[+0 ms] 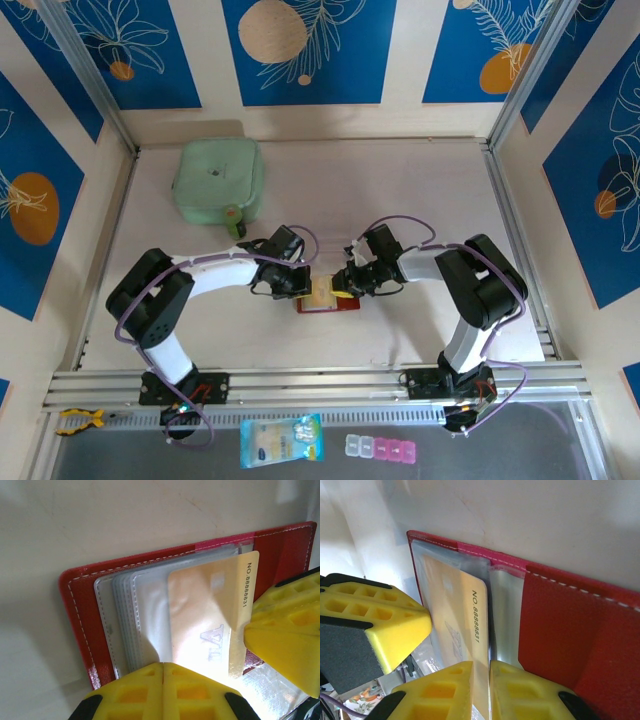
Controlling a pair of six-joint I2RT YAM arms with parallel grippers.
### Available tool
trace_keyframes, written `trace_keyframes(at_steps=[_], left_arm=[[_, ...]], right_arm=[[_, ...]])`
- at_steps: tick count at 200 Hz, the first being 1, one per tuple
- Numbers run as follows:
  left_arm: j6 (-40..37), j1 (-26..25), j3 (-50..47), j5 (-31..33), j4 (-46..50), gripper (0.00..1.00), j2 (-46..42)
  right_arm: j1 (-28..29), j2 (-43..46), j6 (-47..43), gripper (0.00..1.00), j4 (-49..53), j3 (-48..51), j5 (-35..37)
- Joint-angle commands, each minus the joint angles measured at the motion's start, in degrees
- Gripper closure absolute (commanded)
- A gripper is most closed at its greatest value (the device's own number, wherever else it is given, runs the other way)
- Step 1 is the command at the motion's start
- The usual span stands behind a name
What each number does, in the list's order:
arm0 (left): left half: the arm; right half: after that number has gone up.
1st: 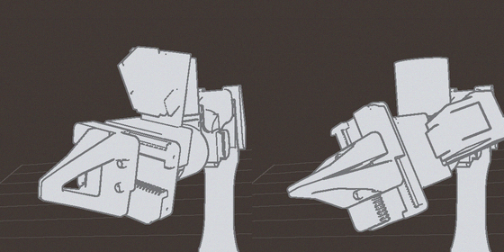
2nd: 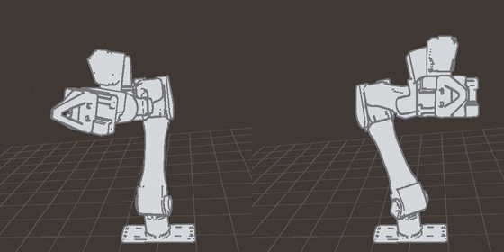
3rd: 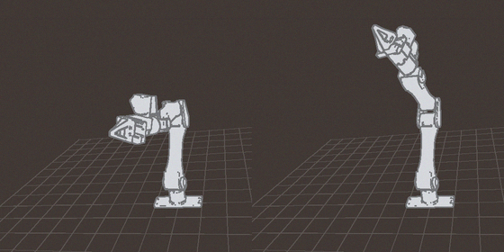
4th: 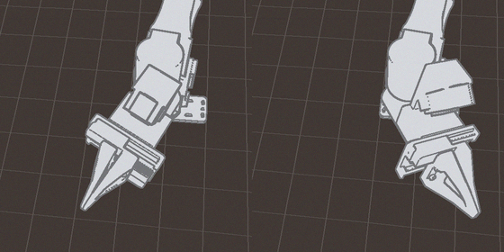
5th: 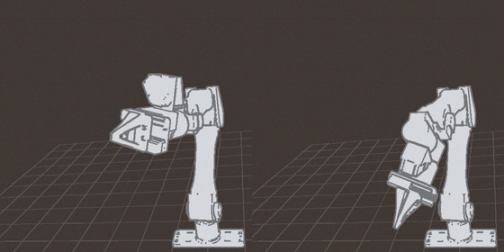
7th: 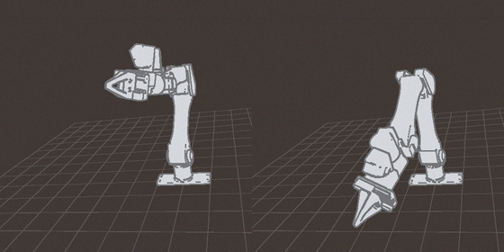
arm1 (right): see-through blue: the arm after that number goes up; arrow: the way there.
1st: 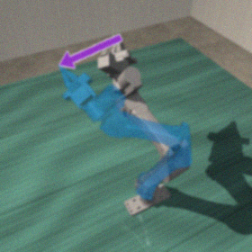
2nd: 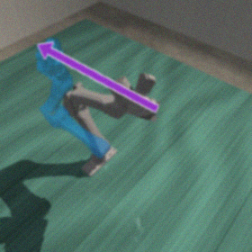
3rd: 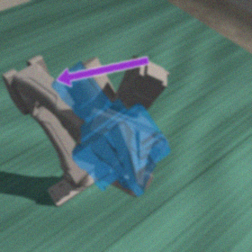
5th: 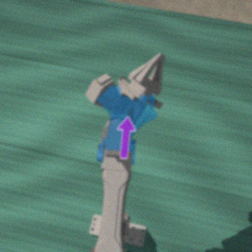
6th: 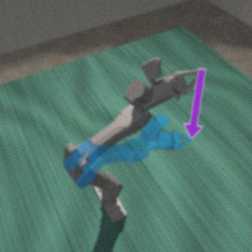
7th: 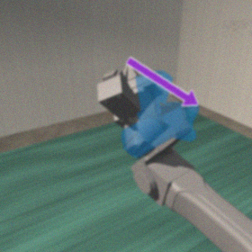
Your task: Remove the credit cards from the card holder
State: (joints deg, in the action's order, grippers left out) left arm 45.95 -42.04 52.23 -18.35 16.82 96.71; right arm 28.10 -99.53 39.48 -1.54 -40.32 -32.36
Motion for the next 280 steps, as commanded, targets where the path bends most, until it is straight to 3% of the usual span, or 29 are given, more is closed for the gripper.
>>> trace_keyframes(at_steps=[1,87,178,280], left_arm=[[-0.69,-0.39,-0.56,1.47,2.7,1.0,0.63],[-0.78,-0.33,-1.24,1.92,3.02,1.0,0.02],[-0.87,-0.41,-1.16,2.18,3.5,1.0,-0.64],[-0.54,-0.37,-0.64,1.56,3.13,1.0,-0.48]], right_arm=[[-0.08,-1.69,0.51,0.84,0.14,-0.11,-2.02],[-1.85,1.76,-0.91,0.93,2.01,1.33,-0.23],[-6.6,9.6,-8.62,0.94,16.52,0.37,3.7],[-3.38,9.79,-8.98,0.92,19.52,-3.56,6.11]])
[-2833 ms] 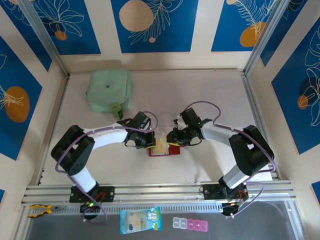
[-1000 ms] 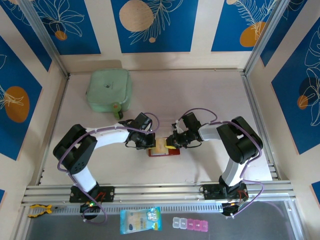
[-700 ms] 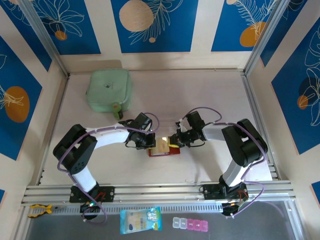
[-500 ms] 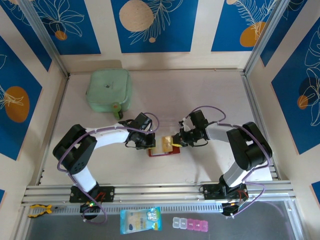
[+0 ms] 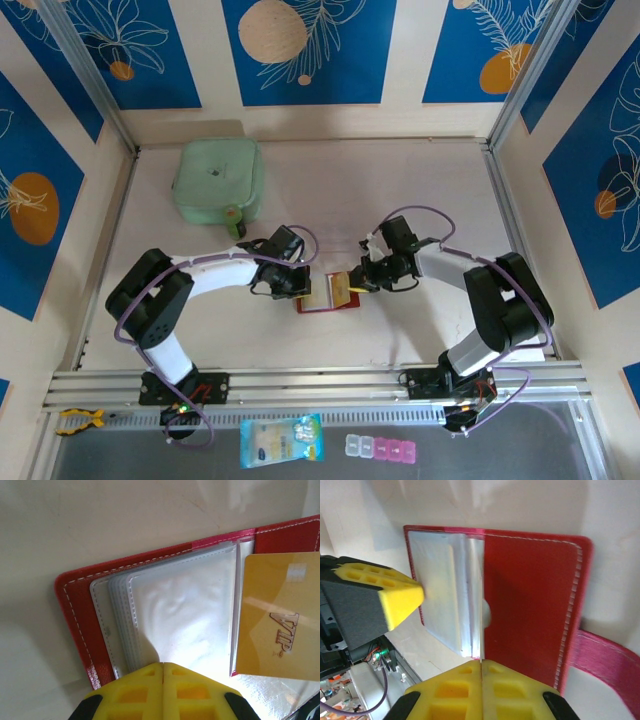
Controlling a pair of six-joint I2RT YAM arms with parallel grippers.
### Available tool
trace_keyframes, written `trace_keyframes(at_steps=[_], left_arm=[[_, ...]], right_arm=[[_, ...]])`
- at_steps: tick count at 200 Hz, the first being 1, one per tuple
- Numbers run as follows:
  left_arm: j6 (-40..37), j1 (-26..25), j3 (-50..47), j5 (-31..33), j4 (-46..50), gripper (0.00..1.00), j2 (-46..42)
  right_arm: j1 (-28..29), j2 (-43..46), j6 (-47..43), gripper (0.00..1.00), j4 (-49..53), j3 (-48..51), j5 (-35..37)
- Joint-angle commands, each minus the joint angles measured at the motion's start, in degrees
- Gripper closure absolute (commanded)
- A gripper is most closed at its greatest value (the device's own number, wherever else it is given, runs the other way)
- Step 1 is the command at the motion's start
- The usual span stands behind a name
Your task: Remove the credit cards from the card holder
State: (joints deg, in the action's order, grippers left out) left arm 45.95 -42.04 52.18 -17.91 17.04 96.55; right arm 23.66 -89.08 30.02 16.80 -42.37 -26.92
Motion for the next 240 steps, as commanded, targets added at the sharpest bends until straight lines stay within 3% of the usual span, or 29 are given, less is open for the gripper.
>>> trace_keyframes(at_steps=[1,29,142,210,240], left_arm=[[-0.53,-0.39,-0.59,1.13,2.91,1.0,-0.36],[-0.51,-0.41,-0.68,1.04,2.9,1.0,-0.39],[-0.43,-0.41,-1.06,0.86,2.26,1.0,-0.5],[-0.31,-0.41,-1.21,0.7,1.86,1.0,-1.15],[-0.43,-0.36,-0.6,0.64,1.98,0.99,-1.5]], right_arm=[[1.09,-0.66,0.53,0.92,1.11,-1.54,0.7],[1.89,-0.42,2.69,0.88,1.04,-2.11,2.49],[2.62,-2.65,5.73,0.88,-1.66,-1.64,1.95],[2.84,-0.45,5.63,0.95,-1.01,-1.52,3.08],[2.53,2.66,2.62,0.95,3.69,-3.07,4.59]])
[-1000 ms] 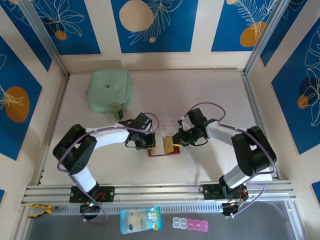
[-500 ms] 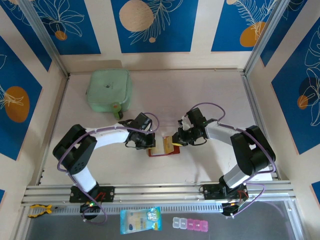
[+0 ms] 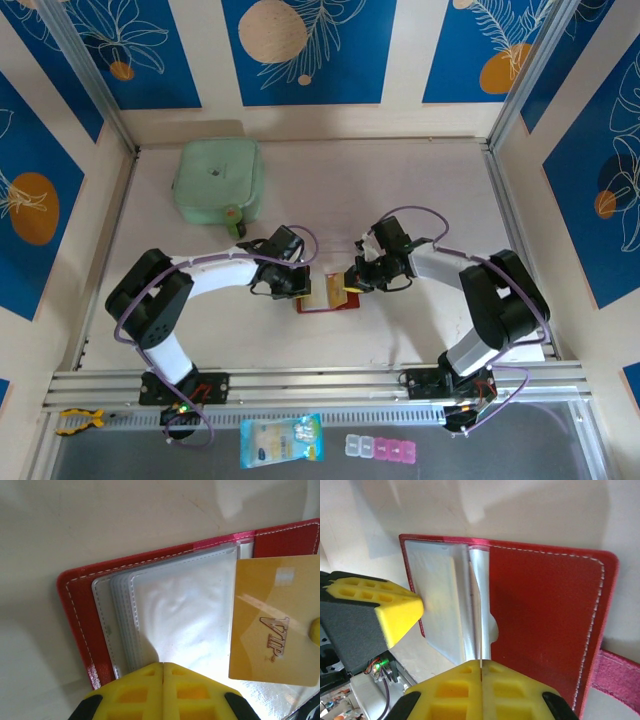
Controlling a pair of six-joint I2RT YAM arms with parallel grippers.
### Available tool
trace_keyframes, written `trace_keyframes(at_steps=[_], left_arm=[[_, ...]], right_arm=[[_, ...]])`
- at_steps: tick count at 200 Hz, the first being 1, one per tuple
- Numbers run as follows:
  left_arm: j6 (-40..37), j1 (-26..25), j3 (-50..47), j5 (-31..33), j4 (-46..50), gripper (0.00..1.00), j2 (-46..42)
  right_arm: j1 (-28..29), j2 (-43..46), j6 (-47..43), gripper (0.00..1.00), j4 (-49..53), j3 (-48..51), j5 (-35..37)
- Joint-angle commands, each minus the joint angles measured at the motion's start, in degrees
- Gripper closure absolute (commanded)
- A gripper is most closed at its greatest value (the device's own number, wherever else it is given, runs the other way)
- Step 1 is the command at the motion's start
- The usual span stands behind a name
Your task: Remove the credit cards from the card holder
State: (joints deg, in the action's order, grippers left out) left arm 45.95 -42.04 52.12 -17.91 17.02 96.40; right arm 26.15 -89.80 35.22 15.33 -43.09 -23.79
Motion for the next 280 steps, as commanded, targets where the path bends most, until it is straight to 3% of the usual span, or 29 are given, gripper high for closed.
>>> trace_keyframes(at_steps=[1,54,139,177,226,280], left_arm=[[-0.43,-0.39,-0.49,0.62,2.03,0.99,-1.37],[-0.38,-0.34,0.18,0.18,2.1,0.94,-2.99],[0.43,0.52,-3.26,1.78,-0.3,0.86,-7.74],[0.69,2.07,-6.64,2.17,-1.55,0.84,-11.96],[1.42,3.7,-9.57,1.67,-3.11,0.83,-14.31],[3.21,3.86,-11.37,0.05,-5.91,0.83,-13.96]], right_arm=[[0.08,3.48,-2.73,0.95,5.37,-2.52,1.55],[0.15,6.13,-17.13,0.98,18.98,-10.71,6.44],[1.45,-1.1,-60.03,1.0,31.72,-29.5,19.87],[0.24,-5.76,-74.77,1.0,37.27,-37.85,19.72],[-0.53,-16.63,-83.15,1.0,46.23,-51.99,20.79],[-0.51,-26.06,-86.43,1.0,50.35,-63.05,21.28]])
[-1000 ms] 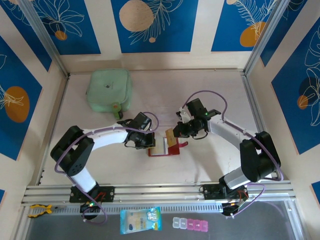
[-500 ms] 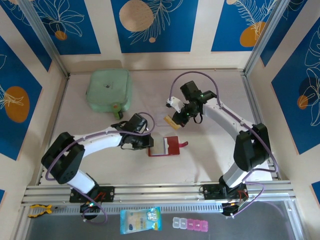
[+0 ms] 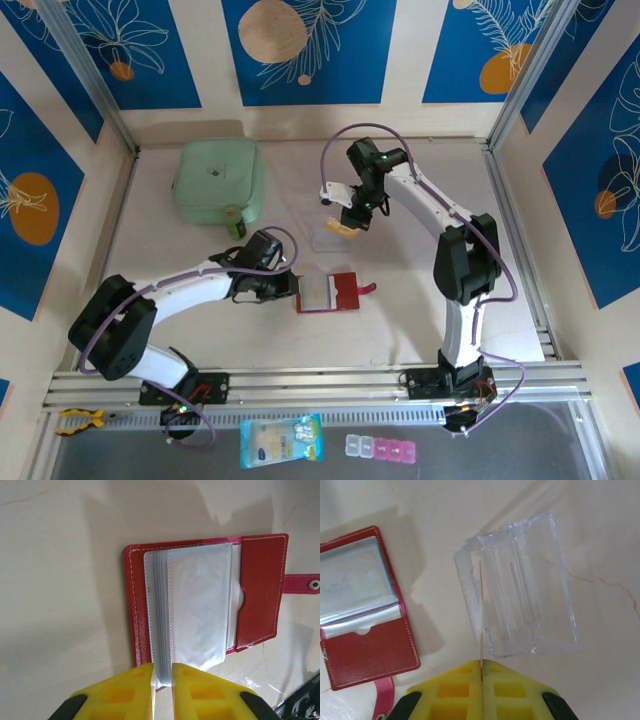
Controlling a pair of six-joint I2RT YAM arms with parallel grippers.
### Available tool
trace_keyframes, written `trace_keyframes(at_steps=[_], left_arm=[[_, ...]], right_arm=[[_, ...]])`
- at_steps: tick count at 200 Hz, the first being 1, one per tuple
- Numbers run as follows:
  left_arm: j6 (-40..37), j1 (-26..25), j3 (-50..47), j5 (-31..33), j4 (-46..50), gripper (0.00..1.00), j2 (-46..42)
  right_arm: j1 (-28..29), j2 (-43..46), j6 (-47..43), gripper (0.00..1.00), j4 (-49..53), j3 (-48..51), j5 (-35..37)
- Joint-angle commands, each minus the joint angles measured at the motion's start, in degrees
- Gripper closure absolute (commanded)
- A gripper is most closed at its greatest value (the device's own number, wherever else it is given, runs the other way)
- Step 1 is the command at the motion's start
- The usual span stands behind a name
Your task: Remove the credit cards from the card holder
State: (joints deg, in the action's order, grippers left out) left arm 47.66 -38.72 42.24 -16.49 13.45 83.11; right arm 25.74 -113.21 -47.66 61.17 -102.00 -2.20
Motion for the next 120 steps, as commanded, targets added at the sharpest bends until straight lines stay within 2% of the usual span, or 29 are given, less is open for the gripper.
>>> trace_keyframes(at_steps=[1,83,120], left_arm=[[1.53,0.51,-1.56,-1.4,-2.41,0.83,-0.67],[1.13,0.75,-2.07,-1.16,-1.08,0.83,-2.05],[1.11,1.07,-2.6,-1.22,-0.89,0.83,-2.65]], right_arm=[[-0.04,-2.86,-3.61,1.0,4.54,-4.33,-0.29],[0.65,-16.11,-7.77,1.0,11.21,-18.38,-0.01],[1.31,-17.51,-9.2,1.0,12.57,-17.92,-1.14]])
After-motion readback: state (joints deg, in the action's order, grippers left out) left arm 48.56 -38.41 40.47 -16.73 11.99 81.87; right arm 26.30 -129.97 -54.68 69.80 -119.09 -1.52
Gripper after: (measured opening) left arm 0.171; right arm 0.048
